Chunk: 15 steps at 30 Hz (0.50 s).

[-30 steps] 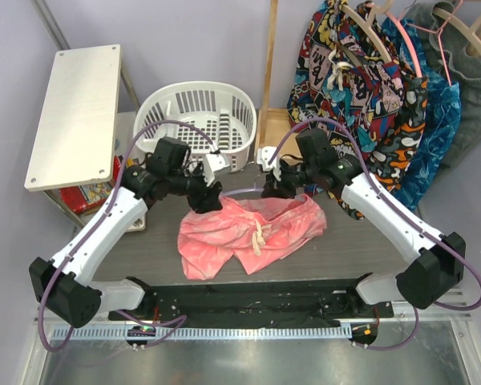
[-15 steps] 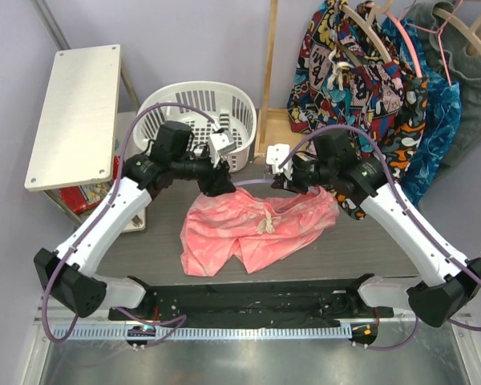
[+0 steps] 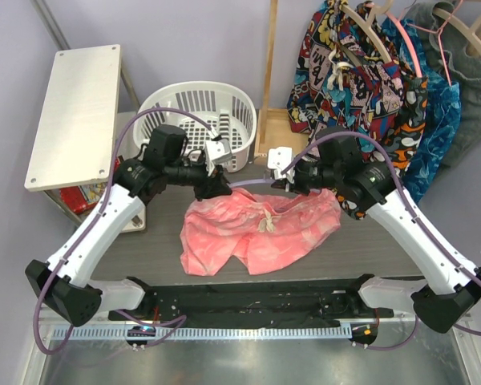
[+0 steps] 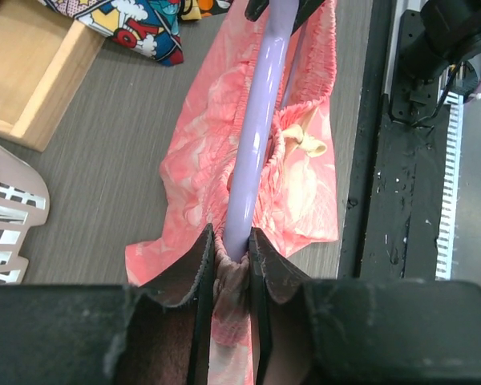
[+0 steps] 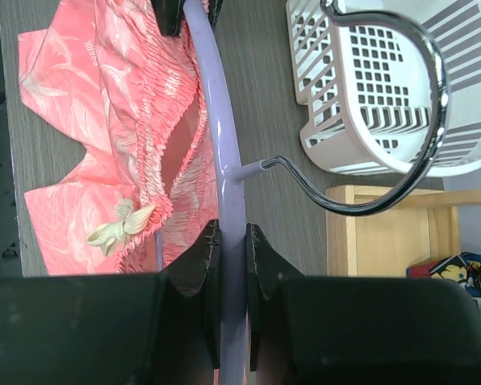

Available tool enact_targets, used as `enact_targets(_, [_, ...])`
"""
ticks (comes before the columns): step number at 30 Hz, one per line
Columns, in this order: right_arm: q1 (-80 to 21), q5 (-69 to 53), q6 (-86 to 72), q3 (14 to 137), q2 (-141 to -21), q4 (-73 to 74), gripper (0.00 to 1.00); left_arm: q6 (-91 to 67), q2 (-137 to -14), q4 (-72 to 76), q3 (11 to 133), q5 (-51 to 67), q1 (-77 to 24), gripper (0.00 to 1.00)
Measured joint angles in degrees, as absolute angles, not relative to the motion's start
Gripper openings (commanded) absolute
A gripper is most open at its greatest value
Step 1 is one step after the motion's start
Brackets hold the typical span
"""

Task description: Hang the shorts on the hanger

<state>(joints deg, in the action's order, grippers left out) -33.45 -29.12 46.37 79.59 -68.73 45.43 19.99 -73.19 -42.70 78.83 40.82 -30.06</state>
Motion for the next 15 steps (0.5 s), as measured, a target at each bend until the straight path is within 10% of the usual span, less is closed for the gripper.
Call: enact_targets(15, [-32.4, -24.7, 47.9, 79.6, -63.6, 50.9, 0.01, 22.8, -70.5, -50.4, 78.8, 36.0, -26.0, 0.54])
